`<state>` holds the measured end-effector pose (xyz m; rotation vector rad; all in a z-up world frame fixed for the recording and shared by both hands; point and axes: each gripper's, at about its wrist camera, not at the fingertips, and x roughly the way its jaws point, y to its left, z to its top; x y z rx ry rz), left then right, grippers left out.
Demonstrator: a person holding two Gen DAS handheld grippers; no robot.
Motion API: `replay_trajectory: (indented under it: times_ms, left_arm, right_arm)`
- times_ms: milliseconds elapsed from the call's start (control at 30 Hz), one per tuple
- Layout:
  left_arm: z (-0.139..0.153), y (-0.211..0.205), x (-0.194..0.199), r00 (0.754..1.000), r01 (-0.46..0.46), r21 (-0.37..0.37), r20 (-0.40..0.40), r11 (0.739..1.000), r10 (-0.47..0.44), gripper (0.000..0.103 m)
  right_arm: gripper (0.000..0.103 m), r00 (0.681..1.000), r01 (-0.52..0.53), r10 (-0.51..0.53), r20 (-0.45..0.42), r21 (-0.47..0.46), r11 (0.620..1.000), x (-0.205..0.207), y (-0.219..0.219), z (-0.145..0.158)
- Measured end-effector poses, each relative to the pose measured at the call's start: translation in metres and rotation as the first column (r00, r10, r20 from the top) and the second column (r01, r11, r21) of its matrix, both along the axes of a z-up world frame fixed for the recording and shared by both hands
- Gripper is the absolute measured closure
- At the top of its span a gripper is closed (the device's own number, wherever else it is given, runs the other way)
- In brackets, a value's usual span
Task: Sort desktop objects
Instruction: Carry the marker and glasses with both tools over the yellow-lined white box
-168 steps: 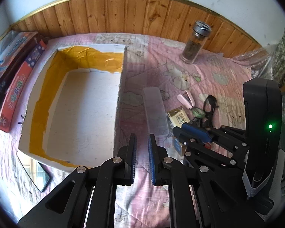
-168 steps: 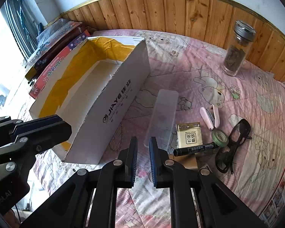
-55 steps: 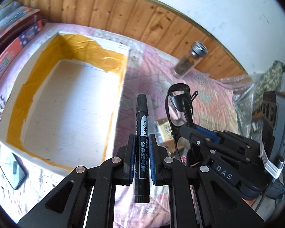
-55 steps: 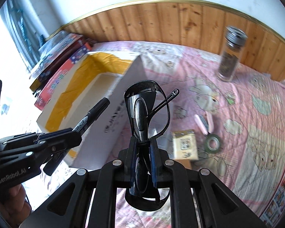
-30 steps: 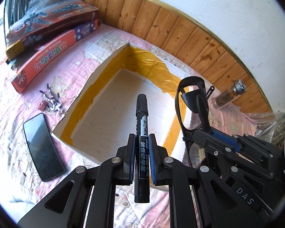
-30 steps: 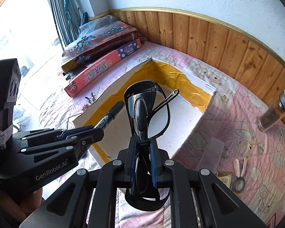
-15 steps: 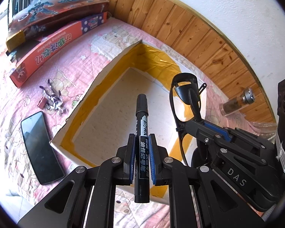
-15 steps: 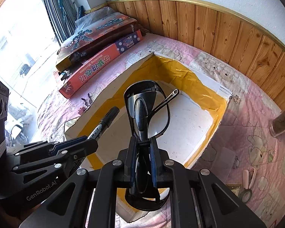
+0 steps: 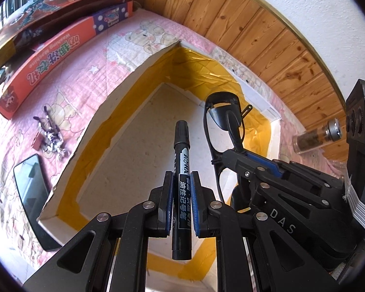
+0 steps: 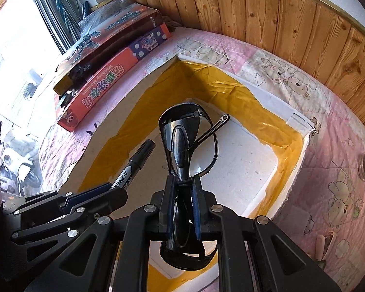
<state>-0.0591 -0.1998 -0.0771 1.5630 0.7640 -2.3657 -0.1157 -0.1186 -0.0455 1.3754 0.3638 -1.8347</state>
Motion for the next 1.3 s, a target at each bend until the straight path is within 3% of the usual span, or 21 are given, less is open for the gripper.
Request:
replay_trajectory:
  times_ms: [700, 1067, 1300]
  left_arm:
    - [-0.057, -0.013, -0.073, 0.988, -0.023, -0.008, 0.151, 1.000, 0.024, 0.090]
    - [-0.074, -0.020, -0.097, 0.983, -0.008, -0.064, 0.183, 0.998, 0.020, 0.090]
    - [-0.083, -0.030, -0.106, 0.987, 0.003, -0.047, 0.161, 0.999, 0.004, 0.089]
  right_arm:
    - [0.089, 0.996, 0.018, -0.024, 0.084, 0.074, 0.997, -0.062, -0.020, -0.057]
    - [0.089, 0.994, 0.026, -0.037, 0.102, 0.109, 0.994, -0.079, -0.029, -0.070]
    - [0.089, 0.991, 0.039, -0.054, 0.122, 0.125, 0.991, -0.084, -0.036, -0.078]
